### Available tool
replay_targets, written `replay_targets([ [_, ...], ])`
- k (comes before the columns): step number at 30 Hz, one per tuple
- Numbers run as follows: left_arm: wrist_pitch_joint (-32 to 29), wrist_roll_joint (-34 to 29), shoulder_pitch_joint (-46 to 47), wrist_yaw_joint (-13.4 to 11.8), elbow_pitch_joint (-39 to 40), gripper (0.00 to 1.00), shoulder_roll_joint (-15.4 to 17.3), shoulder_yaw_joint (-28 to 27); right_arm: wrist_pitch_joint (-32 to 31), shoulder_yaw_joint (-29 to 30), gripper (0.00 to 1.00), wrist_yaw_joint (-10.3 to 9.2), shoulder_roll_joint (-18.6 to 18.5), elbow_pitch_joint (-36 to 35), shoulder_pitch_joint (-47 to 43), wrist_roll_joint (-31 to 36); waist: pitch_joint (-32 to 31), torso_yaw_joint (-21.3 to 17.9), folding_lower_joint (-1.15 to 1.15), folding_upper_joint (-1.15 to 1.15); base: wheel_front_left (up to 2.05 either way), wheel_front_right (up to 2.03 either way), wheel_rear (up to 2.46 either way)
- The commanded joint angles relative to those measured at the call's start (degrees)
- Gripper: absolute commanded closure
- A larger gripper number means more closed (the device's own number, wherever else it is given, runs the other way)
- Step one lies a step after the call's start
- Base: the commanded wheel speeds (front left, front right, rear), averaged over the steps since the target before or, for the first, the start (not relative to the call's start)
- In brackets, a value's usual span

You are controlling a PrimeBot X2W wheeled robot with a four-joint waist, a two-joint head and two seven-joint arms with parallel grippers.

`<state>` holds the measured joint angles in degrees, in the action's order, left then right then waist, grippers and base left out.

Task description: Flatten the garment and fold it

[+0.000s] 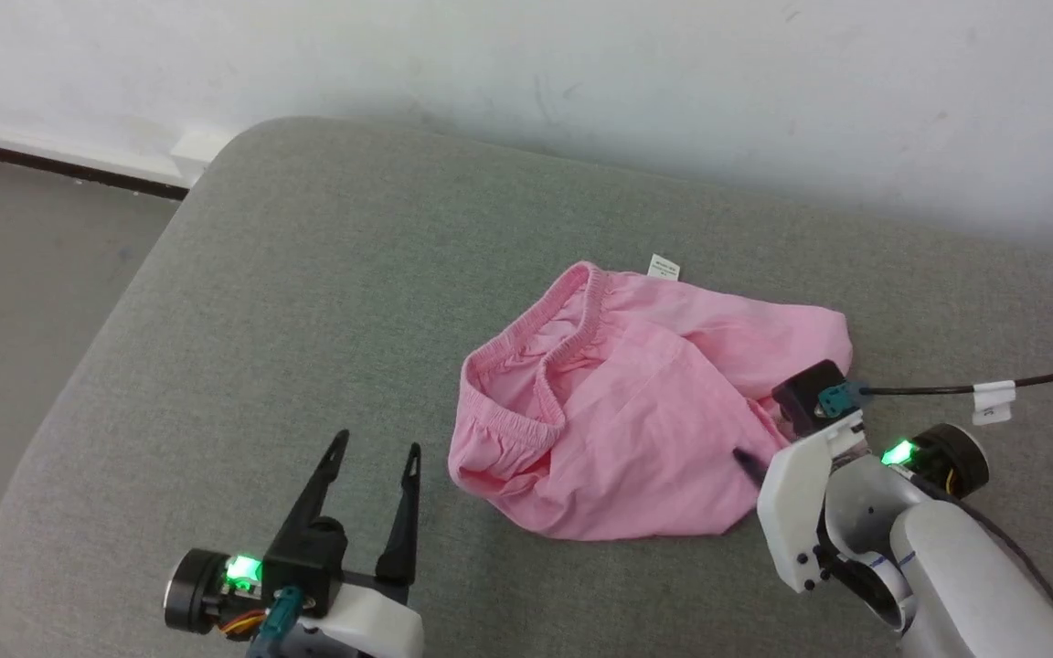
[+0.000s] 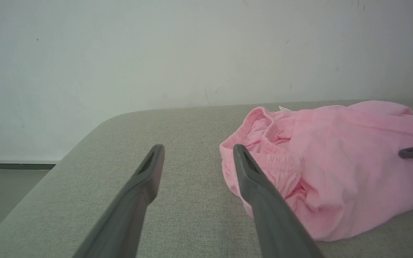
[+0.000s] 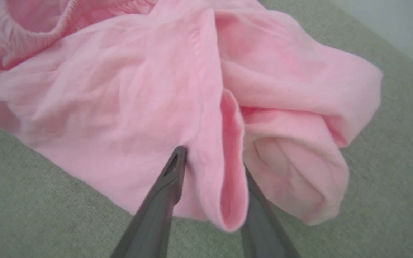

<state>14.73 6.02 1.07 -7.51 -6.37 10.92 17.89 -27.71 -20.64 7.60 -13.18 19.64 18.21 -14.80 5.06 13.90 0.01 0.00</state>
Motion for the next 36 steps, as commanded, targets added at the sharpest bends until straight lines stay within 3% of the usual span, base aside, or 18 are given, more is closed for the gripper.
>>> replay_targets([
  [1,0.3,-0.3,0.5,0.5,-0.4,0.0,-0.2,-0.7,0.8,0.4,1.0,-0.11,-0.6,-0.6,0.4,-0.5,-0.2,-0.6,-0.01,0.0,0.0,0.0,0.0],
  [7,0.3,-0.4,-0.3,1.2,-0.7,0.0,-0.5,-1.9,3.0,4.4,1.0,-0.11,-2.2,-5.1,-3.3,-1.1,-1.6,-3.4,-0.01,0.0,0.0,0.0,0.0],
  [11,0.3,-0.2,-0.6,1.9,-1.0,0.0,-0.9,-2.8,3.2,11.4,1.0,-0.11,-2.4,-11.4,-9.4,-1.0,-2.5,-6.4,-0.01,0.0,0.0,0.0,0.0],
  [15,0.3,-0.4,-0.8,2.6,-1.1,0.0,-1.6,-3.1,1.4,21.2,1.0,-0.11,-0.5,-17.8,-17.8,1.2,-2.8,-9.2,-0.01,0.0,0.0,0.0,0.0],
  [19,0.3,-0.6,-0.6,3.3,-1.1,0.0,-2.5,-3.1,0.1,30.2,1.0,-0.11,3.7,-21.1,-25.5,4.1,-2.4,-11.1,-0.01,0.0,0.0,0.0,0.0],
  [20,0.3,-0.6,-0.6,3.5,-1.2,0.0,-2.7,-3.1,-0.3,31.3,0.79,-0.11,4.7,-20.8,-26.8,4.9,-2.2,-11.6,-0.01,0.0,0.0,0.0,0.0],
  [21,0.3,-0.7,-0.5,3.7,-1.3,0.0,-2.9,-3.0,-0.6,32.3,0.15,-0.11,5.5,-20.1,-27.7,5.6,-2.1,-12.0,-0.01,0.0,0.0,0.0,0.0],
  [22,0.3,-0.8,-0.4,4.1,-1.5,0.0,-3.0,-2.8,-0.5,33.2,0.0,-0.11,6.1,-19.3,-28.2,6.5,-2.0,-12.3,-0.01,0.0,0.0,0.0,0.0],
  [29,0.3,-0.6,0.0,6.3,-2.0,0.0,-4.0,-2.3,9.4,34.8,0.0,-0.11,7.9,-21.0,-23.2,9.1,-2.1,-13.9,-0.01,0.0,0.0,0.0,0.0],
  [34,-0.2,0.8,0.4,11.9,-3.3,0.0,-4.0,1.6,18.9,33.0,0.0,-0.11,8.2,-24.6,-20.8,10.5,-1.8,-15.1,-0.01,0.0,0.0,0.0,0.0],
  [36,-4.1,1.5,1.5,13.8,-4.8,0.0,-3.3,5.1,21.7,32.7,0.0,-0.11,8.7,-25.1,-20.8,10.6,-1.6,-15.7,-0.01,0.0,0.0,0.0,0.0],
])
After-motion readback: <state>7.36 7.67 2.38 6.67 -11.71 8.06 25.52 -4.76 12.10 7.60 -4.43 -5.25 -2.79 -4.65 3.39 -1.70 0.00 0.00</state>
